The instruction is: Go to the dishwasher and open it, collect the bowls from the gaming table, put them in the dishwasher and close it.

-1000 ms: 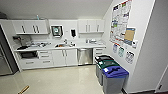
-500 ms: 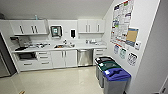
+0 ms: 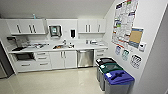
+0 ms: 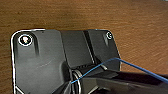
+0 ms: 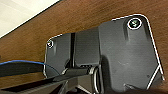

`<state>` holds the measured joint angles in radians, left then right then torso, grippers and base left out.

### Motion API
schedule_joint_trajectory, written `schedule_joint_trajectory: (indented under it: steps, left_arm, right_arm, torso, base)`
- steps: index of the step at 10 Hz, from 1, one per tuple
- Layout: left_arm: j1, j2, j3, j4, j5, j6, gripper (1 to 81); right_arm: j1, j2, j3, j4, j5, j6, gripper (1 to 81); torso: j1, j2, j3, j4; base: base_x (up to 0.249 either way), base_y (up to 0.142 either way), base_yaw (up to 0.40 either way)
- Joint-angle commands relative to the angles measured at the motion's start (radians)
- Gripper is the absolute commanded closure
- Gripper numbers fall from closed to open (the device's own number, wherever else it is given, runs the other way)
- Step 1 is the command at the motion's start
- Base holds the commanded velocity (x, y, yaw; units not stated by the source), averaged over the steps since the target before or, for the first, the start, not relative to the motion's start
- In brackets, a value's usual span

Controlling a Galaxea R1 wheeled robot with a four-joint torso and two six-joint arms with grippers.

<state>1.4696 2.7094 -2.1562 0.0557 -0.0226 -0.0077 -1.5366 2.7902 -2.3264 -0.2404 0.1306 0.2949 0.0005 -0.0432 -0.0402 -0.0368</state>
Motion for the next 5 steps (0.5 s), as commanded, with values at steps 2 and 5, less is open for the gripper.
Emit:
schedule_joint_trajectory:
  steps: [2,5]
  left_arm:
    - [-0.054,-0.014,0.015,-0.002,0.052,-0.002,1.0]
    - [-0.054,-0.014,0.013,-0.002,0.052,-0.002,1.0]
  right_arm:
    - [0.049,-0.013,0.012,-0.013,-0.042,-0.005,1.0]
    - [0.046,-0.015,0.007,-0.013,-0.042,-0.005,1.0]
  torso:
    - [0.001,0.0,0.0,0.0]
    - [0.0,0.0,0.0,0.0]
  base:
    - [0.136,0.0,0.0]
    - [0.136,0.0,0.0]
